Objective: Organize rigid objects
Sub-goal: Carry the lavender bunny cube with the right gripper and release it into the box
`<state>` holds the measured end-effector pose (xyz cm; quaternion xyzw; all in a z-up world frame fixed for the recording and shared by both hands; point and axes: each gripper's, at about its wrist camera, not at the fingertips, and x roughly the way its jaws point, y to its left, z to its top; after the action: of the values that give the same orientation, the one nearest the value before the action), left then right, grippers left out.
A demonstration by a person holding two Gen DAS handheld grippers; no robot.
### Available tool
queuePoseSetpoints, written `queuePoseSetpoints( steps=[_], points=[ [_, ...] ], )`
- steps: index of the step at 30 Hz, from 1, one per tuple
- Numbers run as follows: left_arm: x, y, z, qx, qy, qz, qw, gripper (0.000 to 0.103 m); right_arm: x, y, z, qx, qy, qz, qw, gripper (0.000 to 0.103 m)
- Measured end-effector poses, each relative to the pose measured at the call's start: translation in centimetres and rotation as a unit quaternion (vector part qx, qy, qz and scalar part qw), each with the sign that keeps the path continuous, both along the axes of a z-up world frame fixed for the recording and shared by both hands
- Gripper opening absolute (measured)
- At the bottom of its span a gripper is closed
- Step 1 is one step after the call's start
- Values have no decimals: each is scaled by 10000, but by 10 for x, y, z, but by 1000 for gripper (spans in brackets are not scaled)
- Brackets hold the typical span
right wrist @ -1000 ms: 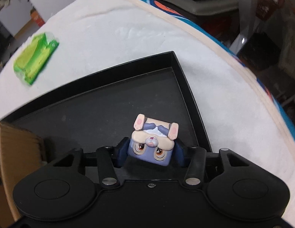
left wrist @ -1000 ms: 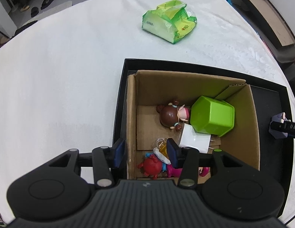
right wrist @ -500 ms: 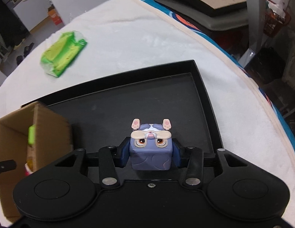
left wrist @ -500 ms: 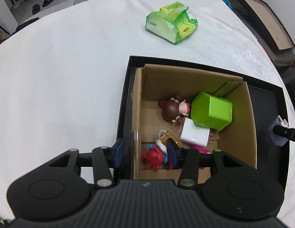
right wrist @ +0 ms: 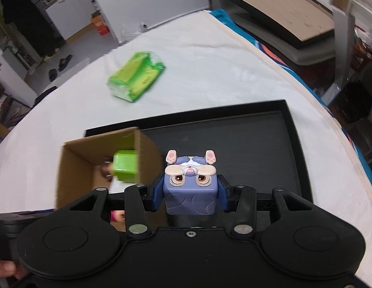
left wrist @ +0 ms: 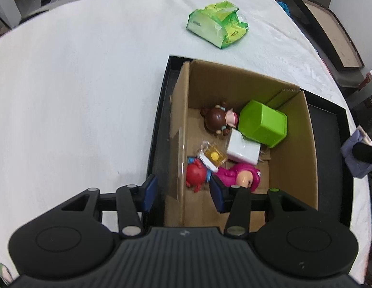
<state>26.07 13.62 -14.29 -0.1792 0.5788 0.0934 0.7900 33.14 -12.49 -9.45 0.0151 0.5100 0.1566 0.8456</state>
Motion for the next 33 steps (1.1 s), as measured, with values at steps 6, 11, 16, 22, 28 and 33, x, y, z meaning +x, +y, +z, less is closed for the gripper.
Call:
queuePoseSetpoints(
  steps=[6,11,16,22,28,33],
  points=[
    [-13,-1,0,-85,-57,-19,9999,41,-15,23,18,25,-93,265,9996,43],
    [-23,-3,-2,-80,-76,-157,9998,25,-29,46,21,-25,-33,615,9981,43],
    [-29,-4,-2,52,-110,-275,9995,13,-44,66,15,-46,48,794,9968,43],
    [-29,-4,-4,59,-142,-371,9992,13,-54,85,3,-205,142,958,9951,43],
    [-32,3,-5,-104,-202,-307,9993,13,-58,98,-13,-382,271,1107,9927,43],
    [-33,5,-6,-185,-229,-281,9992,14,-58,102,-28,-343,465,1059,9927,43]
  ],
)
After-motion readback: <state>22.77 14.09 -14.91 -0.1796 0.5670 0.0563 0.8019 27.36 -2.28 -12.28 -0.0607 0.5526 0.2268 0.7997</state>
